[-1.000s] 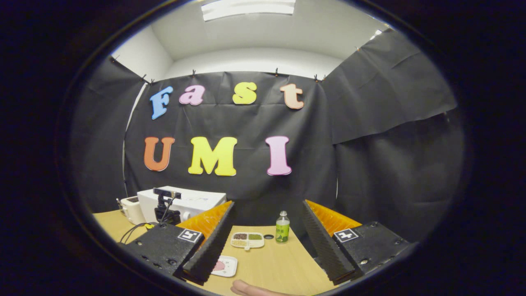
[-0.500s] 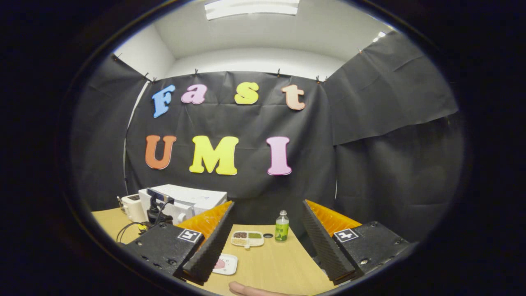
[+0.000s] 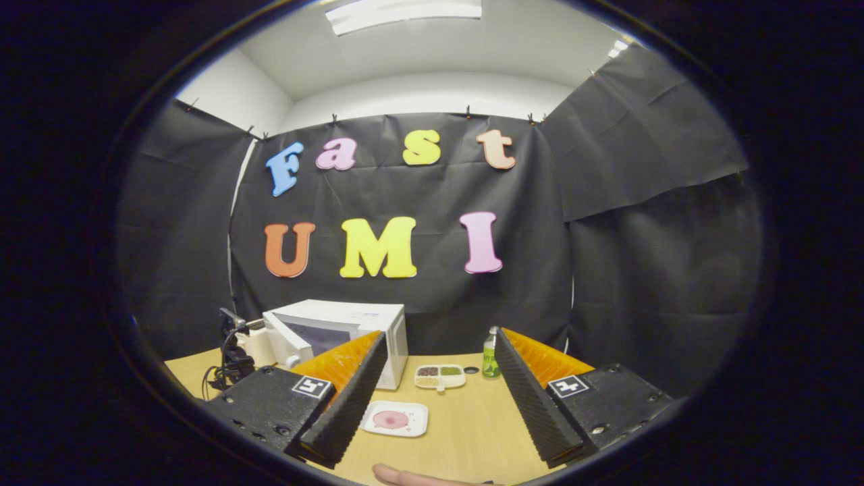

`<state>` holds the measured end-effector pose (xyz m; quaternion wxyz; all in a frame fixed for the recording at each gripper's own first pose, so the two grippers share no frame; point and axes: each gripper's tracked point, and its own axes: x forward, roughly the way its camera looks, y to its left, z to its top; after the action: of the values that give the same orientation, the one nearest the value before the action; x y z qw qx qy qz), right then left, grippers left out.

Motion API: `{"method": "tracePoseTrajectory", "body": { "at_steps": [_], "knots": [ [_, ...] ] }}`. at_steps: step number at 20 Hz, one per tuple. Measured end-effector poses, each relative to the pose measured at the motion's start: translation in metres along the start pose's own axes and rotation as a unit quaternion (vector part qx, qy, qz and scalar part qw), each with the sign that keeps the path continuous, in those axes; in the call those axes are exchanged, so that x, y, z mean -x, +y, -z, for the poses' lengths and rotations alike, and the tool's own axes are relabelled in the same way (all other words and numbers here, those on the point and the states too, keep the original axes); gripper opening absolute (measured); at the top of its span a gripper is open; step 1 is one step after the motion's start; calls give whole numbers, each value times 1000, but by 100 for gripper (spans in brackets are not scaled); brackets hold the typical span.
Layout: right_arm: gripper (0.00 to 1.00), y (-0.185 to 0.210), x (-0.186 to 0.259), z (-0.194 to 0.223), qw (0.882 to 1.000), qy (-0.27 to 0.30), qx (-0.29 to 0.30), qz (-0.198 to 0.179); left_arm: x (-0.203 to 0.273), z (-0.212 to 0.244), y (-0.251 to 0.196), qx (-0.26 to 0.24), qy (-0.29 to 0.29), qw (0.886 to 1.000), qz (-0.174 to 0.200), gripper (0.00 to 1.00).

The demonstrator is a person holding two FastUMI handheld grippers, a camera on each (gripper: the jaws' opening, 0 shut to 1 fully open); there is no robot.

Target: Open the microwave oven with the left hand, put the food in, and close the microwave oven.

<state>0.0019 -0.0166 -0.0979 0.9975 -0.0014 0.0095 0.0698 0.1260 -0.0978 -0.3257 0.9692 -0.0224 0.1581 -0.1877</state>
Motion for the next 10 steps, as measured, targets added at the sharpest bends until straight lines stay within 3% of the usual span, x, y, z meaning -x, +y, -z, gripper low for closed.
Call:
{"method": "tracePoseTrajectory", "body": {
  "at_steps": [1, 2, 3, 4, 7, 8, 10],
  "knots": [
    [94, 6, 5, -2, 1000, -2, 2, -3, 10, 3, 7, 0, -1, 1000, -3, 1],
    [94, 15, 10, -4, 1000, -7, 4, -7, 22, 4, 16, 1, -3, 1000, -7, 1],
    [100, 24, 15, -7, 1000, -11, 8, -12, 33, 6, 25, 2, -3, 1000, -13, 1],
    [94, 33, 19, -10, 1000, -15, 12, -19, 43, 8, 34, 1, -6, 1000, -18, 1],
    [94, 56, 24, -15, 999, -28, 22, -34, 71, 13, 61, 2, -13, 1000, -27, 1],
    [100, 63, 24, -16, 999, -30, 24, -38, 78, 15, 71, 6, -13, 999, -30, 0],
    [100, 76, 22, -15, 998, -31, 30, -46, 90, 18, 84, 10, -15, 999, -26, 0]
  ]
}}
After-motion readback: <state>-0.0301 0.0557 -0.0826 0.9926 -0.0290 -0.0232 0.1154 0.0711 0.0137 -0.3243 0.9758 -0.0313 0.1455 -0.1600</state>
